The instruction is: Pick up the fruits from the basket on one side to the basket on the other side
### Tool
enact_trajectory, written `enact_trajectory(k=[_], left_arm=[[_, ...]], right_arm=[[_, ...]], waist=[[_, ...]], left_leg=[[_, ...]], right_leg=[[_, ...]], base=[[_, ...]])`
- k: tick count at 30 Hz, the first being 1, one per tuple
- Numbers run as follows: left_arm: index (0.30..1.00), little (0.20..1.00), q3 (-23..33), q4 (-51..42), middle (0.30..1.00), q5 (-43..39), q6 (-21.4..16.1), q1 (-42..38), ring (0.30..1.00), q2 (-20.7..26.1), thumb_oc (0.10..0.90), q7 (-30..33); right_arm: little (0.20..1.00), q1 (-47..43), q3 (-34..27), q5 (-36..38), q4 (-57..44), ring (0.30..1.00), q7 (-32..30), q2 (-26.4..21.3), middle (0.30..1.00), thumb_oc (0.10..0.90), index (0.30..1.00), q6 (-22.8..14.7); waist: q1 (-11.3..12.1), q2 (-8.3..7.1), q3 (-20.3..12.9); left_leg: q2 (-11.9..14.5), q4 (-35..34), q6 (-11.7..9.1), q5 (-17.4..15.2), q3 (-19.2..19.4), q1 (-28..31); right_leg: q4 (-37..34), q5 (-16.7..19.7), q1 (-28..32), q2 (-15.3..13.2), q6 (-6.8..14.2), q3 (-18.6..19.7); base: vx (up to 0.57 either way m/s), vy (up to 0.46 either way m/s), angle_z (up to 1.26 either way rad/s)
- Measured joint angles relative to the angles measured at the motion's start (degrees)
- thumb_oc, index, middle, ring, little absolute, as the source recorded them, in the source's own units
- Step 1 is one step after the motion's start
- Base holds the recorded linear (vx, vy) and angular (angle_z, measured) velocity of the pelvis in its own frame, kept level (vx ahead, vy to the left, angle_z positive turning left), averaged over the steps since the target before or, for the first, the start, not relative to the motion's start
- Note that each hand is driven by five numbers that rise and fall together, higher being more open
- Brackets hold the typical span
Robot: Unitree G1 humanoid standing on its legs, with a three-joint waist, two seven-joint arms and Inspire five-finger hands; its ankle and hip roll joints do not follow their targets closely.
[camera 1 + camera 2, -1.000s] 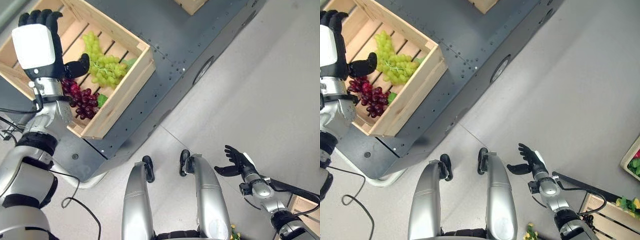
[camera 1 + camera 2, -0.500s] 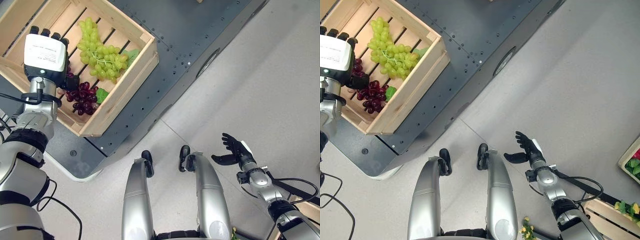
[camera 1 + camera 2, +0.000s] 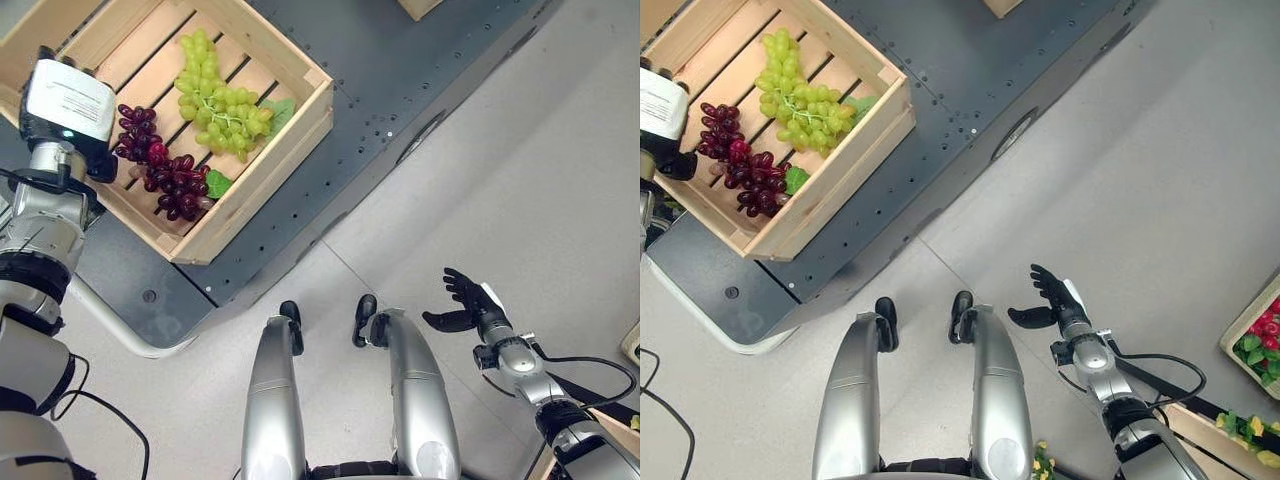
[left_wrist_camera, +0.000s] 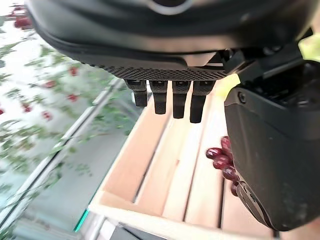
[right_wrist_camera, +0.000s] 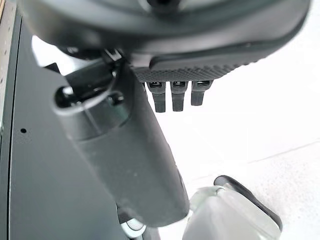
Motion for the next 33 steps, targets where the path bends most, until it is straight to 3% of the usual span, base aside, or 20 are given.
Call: enact_trajectory(k=[6, 12, 16, 18, 25, 29, 33], left_arm=[[0.900, 0.900, -0.1, -1.9, 0.900, 3.7, -4.6, 0.0, 0.900, 1.0, 0.800, -0.3], [0.900, 0.900, -3.0, -6.8, 0.900, 4.2, -15.3, -0.4, 0.900, 5.3, 0.800, 4.4], [0.900, 0.900, -4.4, -8.2, 0.900, 4.2, -21.3, -0.5, 0.900, 5.7, 0.800, 7.0], [0.900, 0.900, -4.4, -7.9, 0.900, 4.2, -25.1, -0.5, 0.900, 5.8, 0.800, 7.1], [0.900, 0.900, -5.9, -8.0, 0.900, 2.7, -32.8, -0.6, 0.900, 5.8, 0.800, 3.6], [0.900, 0.900, -6.6, -8.5, 0.900, -2.2, -34.3, -1.6, 0.900, 5.8, 0.800, -0.7], [0.900, 0.900, -6.6, -8.5, 0.900, -5.1, -33.3, -2.8, 0.900, 5.8, 0.800, -4.5]], right_arm=[[0.900, 0.0, 0.2, -0.2, 1.2, 0.900, 0.0, 0.0, 0.900, 0.800, 0.900, -0.6], [0.900, 0.0, 0.3, -0.3, 2.3, 0.900, 0.0, 0.0, 0.900, 0.800, 0.900, -1.0], [0.900, 0.1, 0.3, -0.6, 2.3, 0.900, 0.0, 0.1, 0.900, 0.800, 0.900, -1.0], [0.900, 0.1, 0.2, -0.6, 2.4, 0.900, 0.0, 0.1, 0.900, 0.800, 0.900, -1.0], [0.900, 0.1, 0.2, -2.2, 2.6, 0.900, 0.0, 0.1, 0.900, 0.800, 0.900, -1.0], [0.900, 0.1, 0.2, -2.2, 2.6, 0.900, 0.0, 0.1, 0.900, 0.800, 0.900, -1.0], [0.900, 0.0, 0.2, -2.2, 2.6, 0.900, 0.0, 0.1, 0.900, 0.800, 0.900, -1.5]], waist=[[0.0, -0.40, 0.1], [0.2, -0.59, 0.0], [0.5, -0.59, 0.0], [0.5, -0.59, 0.0], [0.2, -0.60, 0.0], [0.1, -0.60, 0.0], [0.1, -0.60, 0.0]], left_leg=[[0.0, -1.4, 0.1, -0.1, 0.1, 2.2], [-0.2, -2.6, 0.2, -0.1, 0.0, 4.2], [-0.3, -2.5, 0.2, -0.1, -0.1, 4.0], [-0.3, -2.5, 0.2, -0.1, -0.1, 3.7], [-0.3, -2.0, 0.3, -0.2, 0.0, 1.6], [-0.3, -1.7, 0.4, -0.3, 0.0, 0.9], [-0.3, -1.6, 0.5, -0.3, 0.0, -0.2]], right_leg=[[-1.6, 0.1, 2.4, 0.0, 0.2, -0.3], [-2.9, 0.2, 4.5, -0.1, 0.5, -0.5], [-2.9, 0.2, 4.4, -0.1, 0.5, -0.5], [-2.9, 0.2, 4.1, -0.1, 0.5, -0.5], [-2.6, 0.2, 2.1, -0.1, 0.6, -0.5], [-2.4, 0.3, 1.4, -0.2, 0.6, -0.4], [-2.3, 0.3, 0.3, -0.3, 0.7, -0.4]], base=[[0.03, -0.029, -0.01], [0.02, -0.020, 0.01], [0.01, 0.000, 0.00], [0.02, 0.008, 0.00], [0.00, 0.000, 0.00], [0.00, 0.000, 0.00], [-0.01, 0.028, 0.01]])
